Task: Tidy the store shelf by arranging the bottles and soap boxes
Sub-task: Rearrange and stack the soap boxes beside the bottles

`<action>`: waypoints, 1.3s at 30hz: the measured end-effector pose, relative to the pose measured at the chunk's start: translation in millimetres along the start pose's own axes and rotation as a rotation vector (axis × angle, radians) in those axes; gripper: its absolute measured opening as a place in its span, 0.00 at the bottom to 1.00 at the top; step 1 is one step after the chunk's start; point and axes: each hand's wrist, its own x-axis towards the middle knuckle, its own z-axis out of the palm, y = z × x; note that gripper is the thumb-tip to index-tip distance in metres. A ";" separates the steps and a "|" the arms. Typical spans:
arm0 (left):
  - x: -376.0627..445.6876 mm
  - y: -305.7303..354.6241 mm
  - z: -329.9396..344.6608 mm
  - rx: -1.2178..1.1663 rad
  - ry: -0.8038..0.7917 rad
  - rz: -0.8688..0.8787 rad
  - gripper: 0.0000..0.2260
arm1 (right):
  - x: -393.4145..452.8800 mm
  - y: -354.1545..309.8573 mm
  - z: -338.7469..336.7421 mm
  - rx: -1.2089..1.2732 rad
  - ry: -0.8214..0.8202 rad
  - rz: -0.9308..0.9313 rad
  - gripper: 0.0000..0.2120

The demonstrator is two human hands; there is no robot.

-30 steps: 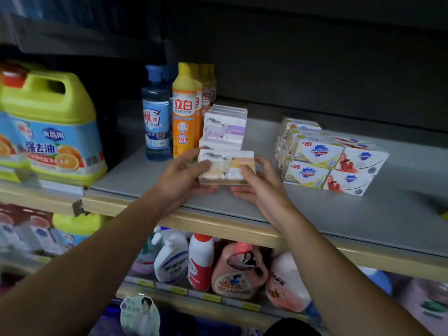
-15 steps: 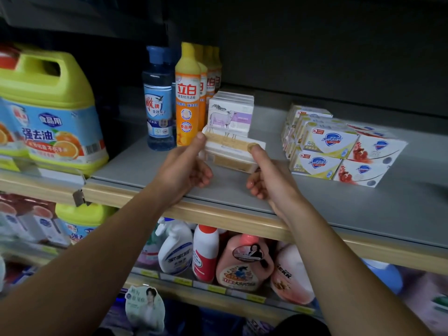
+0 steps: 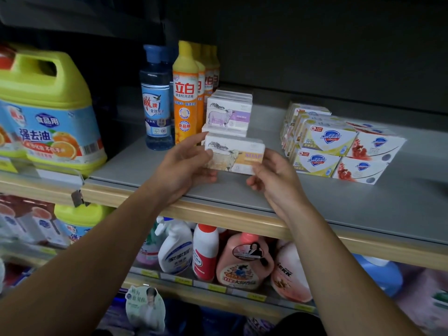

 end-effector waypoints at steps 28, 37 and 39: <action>-0.1 -0.2 13.1 0.670 0.119 0.100 0.09 | -3.9 -7.7 6.5 -0.569 0.121 -0.193 0.21; -4.8 4.9 -44.5 1.640 -0.007 0.069 0.22 | 16.3 -37.4 23.5 -1.288 -0.175 -0.298 0.25; -2.9 -1.2 -47.0 1.662 0.000 0.103 0.23 | 22.9 -44.0 23.8 -1.268 -0.191 -0.300 0.24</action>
